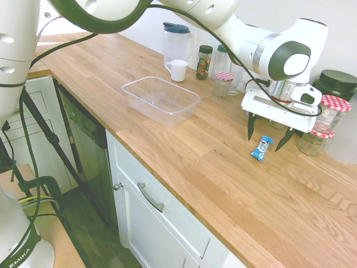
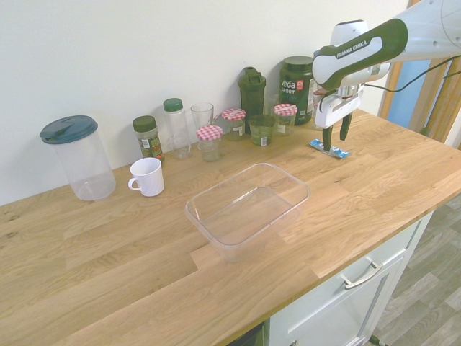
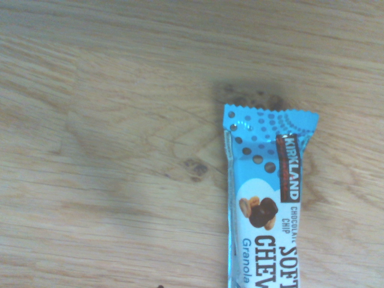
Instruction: Put the protein bar into the container
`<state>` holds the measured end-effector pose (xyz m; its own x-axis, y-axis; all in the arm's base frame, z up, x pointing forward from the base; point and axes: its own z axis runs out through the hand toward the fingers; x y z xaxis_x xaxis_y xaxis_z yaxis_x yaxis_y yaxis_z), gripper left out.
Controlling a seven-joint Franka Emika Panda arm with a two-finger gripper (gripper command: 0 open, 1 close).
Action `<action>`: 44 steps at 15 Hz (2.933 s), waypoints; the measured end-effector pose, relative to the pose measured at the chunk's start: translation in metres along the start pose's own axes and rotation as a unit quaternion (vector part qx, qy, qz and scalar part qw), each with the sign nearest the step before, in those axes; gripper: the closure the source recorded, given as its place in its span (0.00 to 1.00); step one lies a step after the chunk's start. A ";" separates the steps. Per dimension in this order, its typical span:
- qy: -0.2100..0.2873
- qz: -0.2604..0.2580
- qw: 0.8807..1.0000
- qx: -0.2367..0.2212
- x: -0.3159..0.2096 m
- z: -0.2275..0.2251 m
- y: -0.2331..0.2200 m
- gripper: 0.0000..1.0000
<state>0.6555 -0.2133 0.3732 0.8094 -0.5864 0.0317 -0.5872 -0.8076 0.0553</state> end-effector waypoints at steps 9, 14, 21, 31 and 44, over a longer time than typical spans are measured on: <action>-0.006 -0.004 1.000 -0.006 0.009 0.016 -0.005 1.00; -0.008 -0.005 1.000 -0.008 0.009 0.019 -0.005 1.00; -0.010 -0.010 1.000 -0.012 0.009 0.029 -0.011 1.00; 0.037 -0.026 0.999 0.006 -0.029 -0.065 -0.024 1.00; 0.062 -0.057 0.996 0.001 -0.236 -0.105 -0.174 1.00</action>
<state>0.5672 0.0719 0.4613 0.8652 -0.4789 0.1485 -0.4916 -0.8685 0.0631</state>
